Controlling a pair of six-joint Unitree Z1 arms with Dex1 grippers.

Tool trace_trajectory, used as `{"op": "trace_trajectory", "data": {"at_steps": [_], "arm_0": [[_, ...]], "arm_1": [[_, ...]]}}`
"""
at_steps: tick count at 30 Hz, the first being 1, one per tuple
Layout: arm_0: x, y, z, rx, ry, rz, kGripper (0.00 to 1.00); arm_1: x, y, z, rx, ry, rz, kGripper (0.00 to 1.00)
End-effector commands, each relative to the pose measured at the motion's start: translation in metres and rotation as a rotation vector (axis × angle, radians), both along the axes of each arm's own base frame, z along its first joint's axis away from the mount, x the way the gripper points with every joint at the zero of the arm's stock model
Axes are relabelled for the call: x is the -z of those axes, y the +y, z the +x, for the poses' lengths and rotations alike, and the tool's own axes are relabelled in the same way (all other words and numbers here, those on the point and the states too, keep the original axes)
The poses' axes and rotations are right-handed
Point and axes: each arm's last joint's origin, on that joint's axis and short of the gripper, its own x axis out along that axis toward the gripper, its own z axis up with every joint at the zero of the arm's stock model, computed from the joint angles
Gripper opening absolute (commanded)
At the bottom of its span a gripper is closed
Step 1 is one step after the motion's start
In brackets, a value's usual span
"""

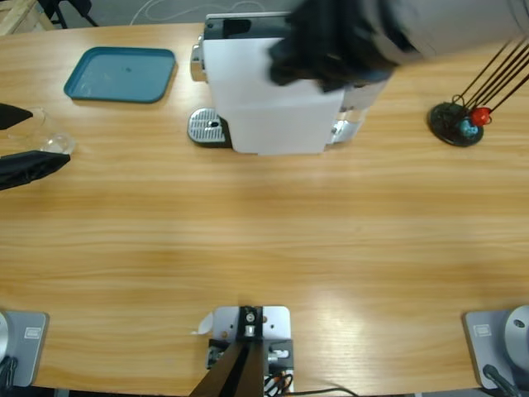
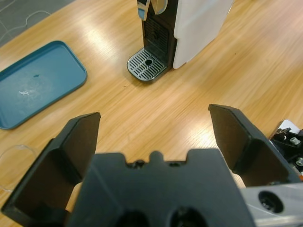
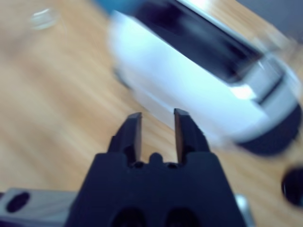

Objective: Pour coffee

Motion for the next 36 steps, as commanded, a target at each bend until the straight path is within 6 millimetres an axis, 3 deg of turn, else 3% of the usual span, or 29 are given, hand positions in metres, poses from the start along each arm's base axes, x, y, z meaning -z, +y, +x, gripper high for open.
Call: {"op": "trace_trajectory", "data": {"at_steps": [1,4,6,11,19,24,32,36], "arm_0": [[-0.006,0.005,-0.008,0.011,-0.009,-0.035,1.0],[-0.006,0.007,-0.009,0.016,-0.007,-0.036,1.0],[-0.005,0.007,-0.01,0.016,-0.002,-0.033,1.0],[-0.004,0.008,-0.011,0.016,0.0,-0.031,1.0],[0.002,0.013,-0.017,0.013,0.011,-0.027,1.0],[0.003,0.013,-0.017,0.013,0.015,-0.024,1.0],[0.003,0.023,-0.029,0.011,0.014,-0.022,1.0],[0.005,0.027,-0.034,0.009,0.018,-0.018,1.0]], "arm_1": [[-0.031,-0.067,0.005,0.366,-0.148,0.283,0.0],[-0.05,-0.068,0.041,0.459,-0.186,0.349,0.0],[-0.059,-0.059,0.067,0.473,-0.188,0.37,0.0],[-0.045,-0.019,0.107,0.432,-0.091,0.392,0.0],[-0.049,0.01,0.081,0.365,-0.018,0.481,0.0],[-0.051,0.051,0.053,0.259,0.018,0.505,0.0],[-0.017,0.08,0.067,0.258,0.06,0.419,0.0],[0.003,0.085,0.071,0.268,0.089,0.372,0.0]]}}
